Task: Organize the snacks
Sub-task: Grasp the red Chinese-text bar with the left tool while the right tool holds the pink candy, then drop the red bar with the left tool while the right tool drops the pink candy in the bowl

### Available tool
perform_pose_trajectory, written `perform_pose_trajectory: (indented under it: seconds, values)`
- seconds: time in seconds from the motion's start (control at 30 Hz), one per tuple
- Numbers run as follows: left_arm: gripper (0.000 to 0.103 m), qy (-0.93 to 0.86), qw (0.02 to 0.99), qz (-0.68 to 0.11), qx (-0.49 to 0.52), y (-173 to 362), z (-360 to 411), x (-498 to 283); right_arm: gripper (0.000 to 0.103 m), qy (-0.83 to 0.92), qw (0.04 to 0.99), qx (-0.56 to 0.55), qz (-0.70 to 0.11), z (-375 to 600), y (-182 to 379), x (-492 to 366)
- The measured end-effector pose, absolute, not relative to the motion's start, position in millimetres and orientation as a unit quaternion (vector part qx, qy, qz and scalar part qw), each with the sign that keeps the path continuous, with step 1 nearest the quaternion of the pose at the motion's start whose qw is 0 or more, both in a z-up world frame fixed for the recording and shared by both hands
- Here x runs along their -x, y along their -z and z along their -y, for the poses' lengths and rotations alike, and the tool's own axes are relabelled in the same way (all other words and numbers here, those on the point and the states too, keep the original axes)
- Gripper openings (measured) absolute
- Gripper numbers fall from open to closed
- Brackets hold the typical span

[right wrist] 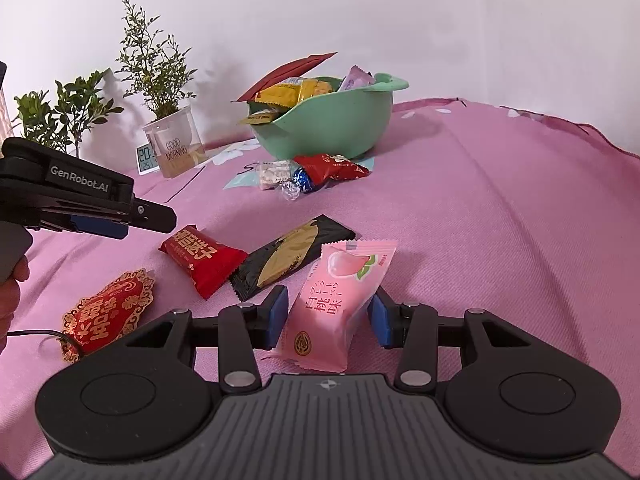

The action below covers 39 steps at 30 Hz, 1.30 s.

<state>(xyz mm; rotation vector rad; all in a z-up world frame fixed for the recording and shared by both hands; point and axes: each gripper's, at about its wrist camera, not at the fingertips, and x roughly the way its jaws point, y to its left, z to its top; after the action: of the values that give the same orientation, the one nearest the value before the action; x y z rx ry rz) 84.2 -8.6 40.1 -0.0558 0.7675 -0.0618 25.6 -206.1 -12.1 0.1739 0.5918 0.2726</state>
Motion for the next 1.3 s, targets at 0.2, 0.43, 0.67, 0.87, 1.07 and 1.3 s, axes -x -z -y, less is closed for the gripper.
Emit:
perform_pose_trajectory:
  seconds: [0.2, 0.43, 0.67, 0.87, 1.07, 1.3]
  values:
    - [0.103, 0.030, 0.925, -0.379, 0.028, -37.6, 8.7, -86.1, 0.051, -0.134, 0.944, -0.086, -0.290, 206.5, 12.4, -25.4]
    - [0.103, 0.058, 0.904, -0.417, 0.080, -29.7, 15.4, -102.4, 0.070, -0.127, 0.946, -0.070, -0.291, 200.4, 10.8, -26.2]
    - [0.103, 0.031, 0.883, -0.461, 0.088, -15.3, 38.5, -131.5, 0.070, -0.123, 0.946, -0.077, -0.291, 201.6, 10.5, -28.6]
    - [0.103, 0.025, 0.894, -0.447, 0.039, -10.7, 48.6, -140.7, 0.070, -0.122, 0.946, -0.070, -0.293, 203.3, 9.8, -36.1]
    - [0.103, 0.043, 0.912, -0.409, 0.003, -8.9, 41.4, -130.4, 0.042, -0.125, 0.946, -0.050, -0.294, 213.1, 11.2, -35.2]
    - [0.103, 0.082, 0.930, -0.359, 0.005, -40.3, 30.0, -118.0, 0.041, -0.143, 0.949, -0.093, -0.266, 232.5, -8.9, -38.8]
